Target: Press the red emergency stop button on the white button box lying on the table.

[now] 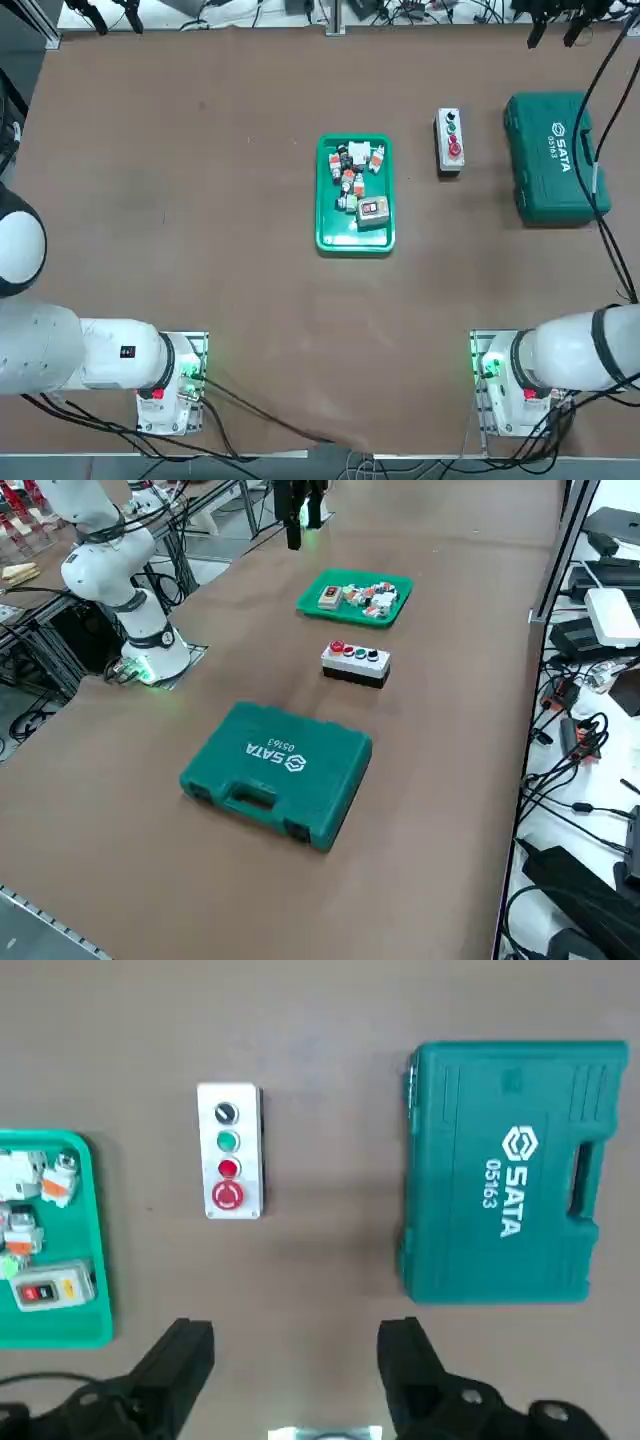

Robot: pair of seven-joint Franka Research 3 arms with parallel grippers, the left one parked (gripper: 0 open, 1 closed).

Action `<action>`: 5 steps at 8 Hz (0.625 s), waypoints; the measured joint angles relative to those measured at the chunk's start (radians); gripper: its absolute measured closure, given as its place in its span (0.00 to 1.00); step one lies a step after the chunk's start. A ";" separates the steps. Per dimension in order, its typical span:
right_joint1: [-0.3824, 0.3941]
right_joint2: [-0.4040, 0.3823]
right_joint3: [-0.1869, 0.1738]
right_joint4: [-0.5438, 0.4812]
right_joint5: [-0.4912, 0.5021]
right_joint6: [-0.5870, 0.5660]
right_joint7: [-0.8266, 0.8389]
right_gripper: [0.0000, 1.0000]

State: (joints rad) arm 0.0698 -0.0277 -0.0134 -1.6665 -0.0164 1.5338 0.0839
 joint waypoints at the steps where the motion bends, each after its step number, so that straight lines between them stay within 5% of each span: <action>1: 0.000 0.007 0.000 -0.001 0.000 -0.018 0.000 0.00; 5: -0.002 0.045 -0.001 -0.001 0.000 -0.032 0.000 0.09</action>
State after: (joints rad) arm 0.0680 0.0173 -0.0143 -1.6679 -0.0164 1.5016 0.0841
